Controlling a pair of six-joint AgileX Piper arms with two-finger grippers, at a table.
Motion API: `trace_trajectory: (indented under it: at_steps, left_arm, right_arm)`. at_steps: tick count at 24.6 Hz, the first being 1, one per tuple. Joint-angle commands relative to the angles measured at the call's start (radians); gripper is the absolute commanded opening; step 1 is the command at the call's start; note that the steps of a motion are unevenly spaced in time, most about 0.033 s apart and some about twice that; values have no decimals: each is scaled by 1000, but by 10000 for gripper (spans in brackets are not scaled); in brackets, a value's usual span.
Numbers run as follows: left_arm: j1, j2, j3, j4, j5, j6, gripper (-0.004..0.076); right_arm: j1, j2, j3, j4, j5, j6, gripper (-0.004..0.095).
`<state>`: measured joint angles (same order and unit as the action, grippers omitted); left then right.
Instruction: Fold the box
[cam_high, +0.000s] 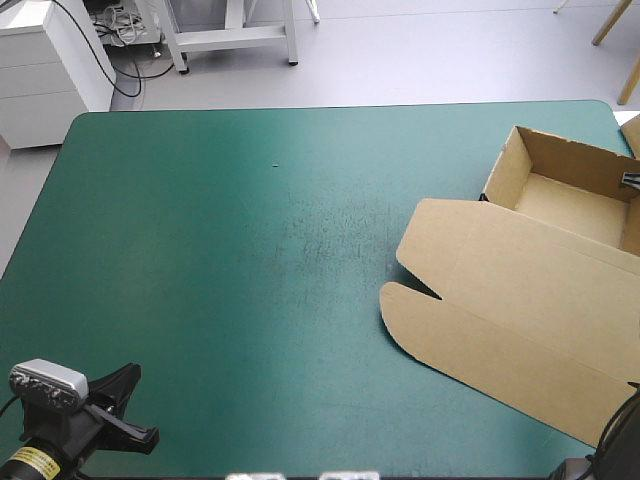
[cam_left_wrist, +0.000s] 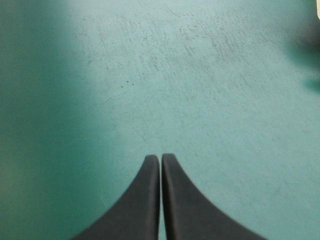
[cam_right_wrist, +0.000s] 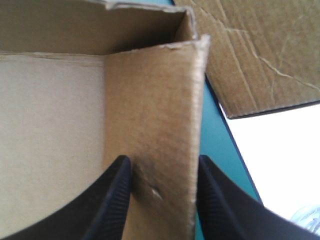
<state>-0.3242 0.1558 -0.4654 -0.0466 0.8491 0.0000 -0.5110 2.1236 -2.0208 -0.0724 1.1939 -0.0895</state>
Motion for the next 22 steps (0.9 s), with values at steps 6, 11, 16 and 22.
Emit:
trace_trajectory:
  at_steps: [6, 11, 16, 22]
  left_arm:
    - [-8, 13, -21, -2, -68, -9, -8]
    - [-8, 13, -21, -2, -68, 0, -8]
    - [-8, 13, -21, -2, -68, 0, -8]
    - [-8, 13, -21, -2, -68, 0, -8]
  right_arm:
    - [-6, -244, -72, 208, -25, -66, 470]
    - [39, -375, -72, 268, -25, -79, 470]
    - [222, -559, -13, 259, -24, -79, 375]
    - [478, -817, 330, 171, -32, -78, -16]
